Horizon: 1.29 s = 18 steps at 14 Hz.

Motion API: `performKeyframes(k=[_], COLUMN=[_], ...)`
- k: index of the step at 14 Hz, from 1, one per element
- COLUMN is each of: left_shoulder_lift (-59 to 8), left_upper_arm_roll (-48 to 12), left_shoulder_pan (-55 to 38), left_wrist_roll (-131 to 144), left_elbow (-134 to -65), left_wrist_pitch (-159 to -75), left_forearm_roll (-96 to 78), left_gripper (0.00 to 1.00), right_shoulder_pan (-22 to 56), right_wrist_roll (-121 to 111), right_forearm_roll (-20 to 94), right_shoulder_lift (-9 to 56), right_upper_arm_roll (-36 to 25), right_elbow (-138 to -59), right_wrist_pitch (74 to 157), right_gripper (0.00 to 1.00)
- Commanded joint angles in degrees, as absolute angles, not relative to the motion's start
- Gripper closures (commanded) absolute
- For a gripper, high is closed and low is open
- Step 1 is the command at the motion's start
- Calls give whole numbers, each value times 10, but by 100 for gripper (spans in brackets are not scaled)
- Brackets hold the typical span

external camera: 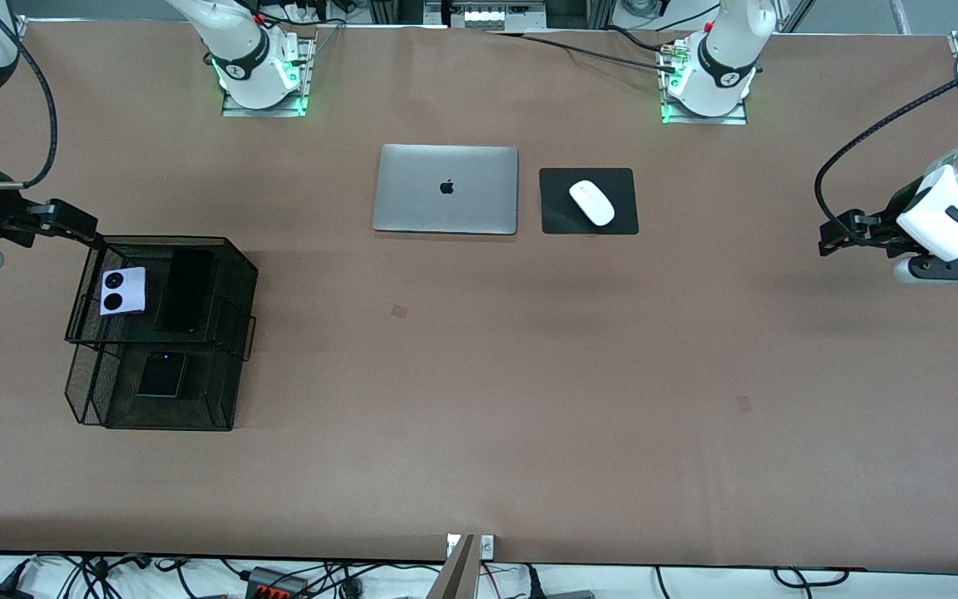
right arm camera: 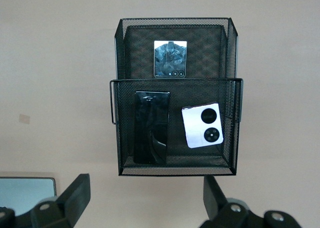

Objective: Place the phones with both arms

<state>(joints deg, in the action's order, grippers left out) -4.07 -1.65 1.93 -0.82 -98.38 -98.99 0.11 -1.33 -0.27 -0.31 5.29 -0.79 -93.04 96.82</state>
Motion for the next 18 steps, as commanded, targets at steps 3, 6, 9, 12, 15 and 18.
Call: performKeyframes(k=[3,6,9,12,15,18], left_shoulder_lift=[-54,-54,-54,-54,-55,-54], left_upper_arm_roll=[-11,-13,-13,-13,-13,-14], left_shoulder_pan=[18,18,19,20,20,20], left_wrist_roll=[-23,-24,-24,-24,-24,-24], left_elbow=[-958,-958,-958,-958,-958,-957], left_wrist_pitch=[-973,-972,-972,-971,-971,-971], left_forearm_roll=[-6,-7,-7,-8,-8,-8], left_gripper=[0,0,0,0,0,0], right_shoulder_pan=[-5,-7,-9,-5,-5,-4], right_wrist_roll=[-8,-19,-39,-5,1,1], right_forearm_roll=[-11,-11,-10,-9,-12,-11], right_shoulder_lift=[51,36,3,1,1,5], right_upper_arm_roll=[-24,-24,-25,-23,-21,-19], right_elbow=[-917,-926,-973,-971,-970,-970], right_wrist_pitch=[959,948,968,975,971,972], right_gripper=[0,0,0,0,0,0])
